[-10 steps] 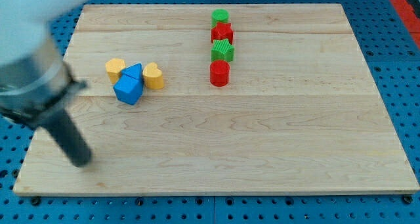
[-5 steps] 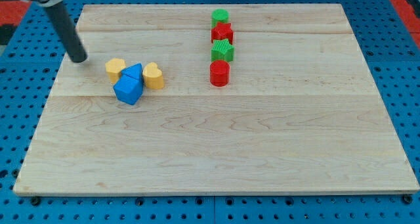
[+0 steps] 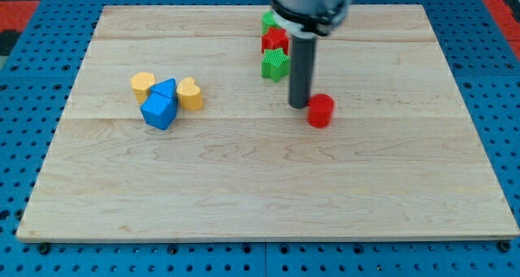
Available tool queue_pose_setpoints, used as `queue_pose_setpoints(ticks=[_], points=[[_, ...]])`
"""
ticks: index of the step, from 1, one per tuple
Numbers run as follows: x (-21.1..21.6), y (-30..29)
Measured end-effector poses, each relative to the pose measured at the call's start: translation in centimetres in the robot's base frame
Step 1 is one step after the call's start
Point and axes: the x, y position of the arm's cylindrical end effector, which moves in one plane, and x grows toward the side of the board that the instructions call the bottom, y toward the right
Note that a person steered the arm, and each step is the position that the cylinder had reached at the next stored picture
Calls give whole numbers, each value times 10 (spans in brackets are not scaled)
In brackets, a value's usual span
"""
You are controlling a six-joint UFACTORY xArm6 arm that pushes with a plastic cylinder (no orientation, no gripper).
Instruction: Slide the red circle to the bottom right
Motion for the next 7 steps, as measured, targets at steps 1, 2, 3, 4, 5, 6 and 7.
queue_pose_setpoints(ticks=[1, 2, 3, 4, 5, 6, 7], points=[[16, 22], [5, 30], [39, 73], [69, 87], [13, 90], [35, 150], [86, 143]])
